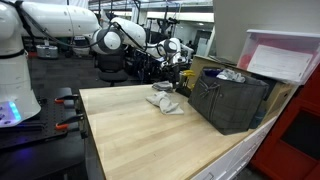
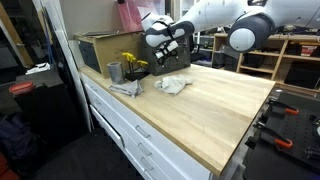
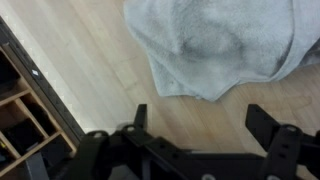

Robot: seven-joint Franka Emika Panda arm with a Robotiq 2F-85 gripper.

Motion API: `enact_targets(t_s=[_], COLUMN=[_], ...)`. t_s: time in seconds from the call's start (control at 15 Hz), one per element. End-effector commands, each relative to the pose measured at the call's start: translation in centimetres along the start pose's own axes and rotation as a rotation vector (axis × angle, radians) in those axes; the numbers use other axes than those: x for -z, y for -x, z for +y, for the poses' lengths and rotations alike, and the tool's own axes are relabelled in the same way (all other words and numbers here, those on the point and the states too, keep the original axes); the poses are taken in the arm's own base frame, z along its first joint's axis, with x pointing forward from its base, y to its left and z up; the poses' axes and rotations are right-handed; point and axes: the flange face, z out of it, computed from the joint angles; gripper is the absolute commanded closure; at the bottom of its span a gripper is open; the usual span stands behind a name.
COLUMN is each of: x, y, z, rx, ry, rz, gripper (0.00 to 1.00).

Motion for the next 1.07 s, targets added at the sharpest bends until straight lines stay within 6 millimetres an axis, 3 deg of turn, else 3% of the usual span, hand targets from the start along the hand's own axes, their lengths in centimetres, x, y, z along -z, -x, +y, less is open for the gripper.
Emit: enact_targets(t_s=[0.0,0.4,0.67,1.0], x=[-1.1,-2.7,-4.8,-9.0], y=[-1.2,-1.6,-0.6,0.8], z=[1.8,3.7,4.2,4.3], rx=[0.190,0.480,0.613,0.617], ry=[-0.055,-0.178,-0.255,-0.281], rz=[-0.026,-0.116,-0.219,-0.332], gripper=[0.26,0.71,0.99,1.00])
